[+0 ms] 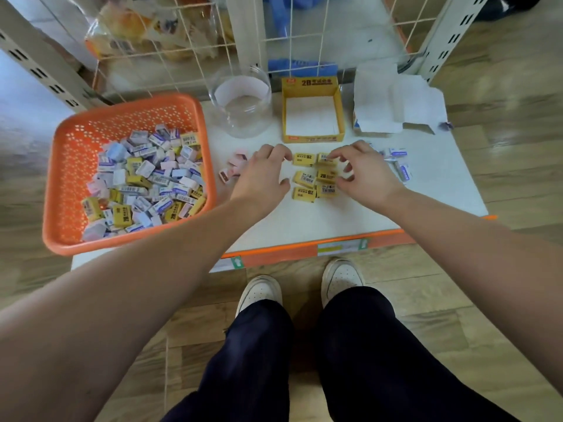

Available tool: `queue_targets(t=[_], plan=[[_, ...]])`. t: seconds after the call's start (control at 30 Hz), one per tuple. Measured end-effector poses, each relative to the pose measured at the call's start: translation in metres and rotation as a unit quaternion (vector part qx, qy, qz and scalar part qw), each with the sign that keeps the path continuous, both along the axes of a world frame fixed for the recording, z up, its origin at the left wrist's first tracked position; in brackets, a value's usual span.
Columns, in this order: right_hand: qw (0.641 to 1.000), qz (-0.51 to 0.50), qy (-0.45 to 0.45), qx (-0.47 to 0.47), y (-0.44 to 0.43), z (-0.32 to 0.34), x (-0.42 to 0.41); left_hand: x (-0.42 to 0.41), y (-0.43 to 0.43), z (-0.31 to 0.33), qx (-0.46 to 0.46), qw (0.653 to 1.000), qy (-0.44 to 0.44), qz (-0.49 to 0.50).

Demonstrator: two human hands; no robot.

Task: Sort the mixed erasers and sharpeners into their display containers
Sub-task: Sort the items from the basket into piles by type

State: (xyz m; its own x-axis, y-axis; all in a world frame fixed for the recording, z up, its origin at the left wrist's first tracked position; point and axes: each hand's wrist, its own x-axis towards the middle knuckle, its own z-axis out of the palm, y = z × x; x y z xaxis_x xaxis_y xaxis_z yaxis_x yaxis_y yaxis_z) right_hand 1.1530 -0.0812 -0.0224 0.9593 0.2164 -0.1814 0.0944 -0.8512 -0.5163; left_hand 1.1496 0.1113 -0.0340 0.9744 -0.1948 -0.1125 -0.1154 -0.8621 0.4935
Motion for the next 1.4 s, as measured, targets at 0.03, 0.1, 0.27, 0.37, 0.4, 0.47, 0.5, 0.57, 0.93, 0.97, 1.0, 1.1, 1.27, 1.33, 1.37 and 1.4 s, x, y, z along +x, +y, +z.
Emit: queue_targets(t=[0.03,0.1,0.27,0.37,0.4,0.47,0.5,0.57,0.93,0.97,1.0,1.1,1.27,1.33,1.37,1.4], plan=[[1.0,0.009,-0.006,-0.002,0.005,0.009,0.002,0.001,0.006,0.006,0.009,1.0,-0.016,0.009],[0.999,0.031,-0.012,-0.004,0.017,0.026,0.005,0.002,0.02,0.017,0.014,0.999,-0.043,0.03],[0.994,0.106,-0.028,-0.023,0.066,0.055,0.021,-0.005,0.07,0.029,0.006,0.995,-0.05,0.089],[0.992,0.118,-0.05,-0.012,0.107,0.058,0.026,-0.015,0.106,0.028,0.004,0.991,-0.042,0.127],[0.991,0.122,-0.054,0.005,0.122,0.056,0.026,-0.019,0.119,0.027,0.008,0.989,-0.04,0.143],[0.988,0.143,-0.057,0.03,0.151,0.049,0.021,-0.025,0.144,0.023,0.018,0.985,-0.032,0.17],[0.985,0.155,-0.059,0.037,0.165,0.044,0.019,-0.027,0.156,0.02,0.021,0.983,-0.022,0.18],[0.982,0.173,-0.062,0.047,0.189,0.035,0.017,-0.03,0.177,0.013,0.023,0.981,-0.005,0.192],[0.977,0.198,-0.08,-0.022,0.239,-0.006,0.026,-0.023,0.209,-0.019,0.025,0.987,0.055,0.147],[0.974,0.202,-0.09,-0.052,0.241,-0.007,0.027,-0.022,0.208,-0.02,0.036,0.989,0.055,0.133],[0.969,0.211,-0.098,-0.086,0.243,-0.009,0.027,-0.022,0.206,-0.021,0.053,0.99,0.057,0.12],[0.941,0.261,-0.11,-0.183,0.252,-0.013,0.025,-0.023,0.205,-0.022,0.13,0.984,0.045,0.109],[0.916,0.272,-0.123,-0.268,0.258,-0.014,0.026,-0.023,0.206,-0.017,0.163,0.978,0.043,0.122],[0.912,0.265,-0.122,-0.289,0.26,-0.014,0.025,-0.023,0.205,-0.016,0.147,0.98,0.051,0.124],[0.91,0.264,-0.12,-0.297,0.262,-0.015,0.024,-0.023,0.206,-0.016,0.136,0.981,0.053,0.128],[0.909,0.262,-0.119,-0.302,0.264,-0.016,0.023,-0.024,0.206,-0.016,0.123,0.982,0.053,0.133]])
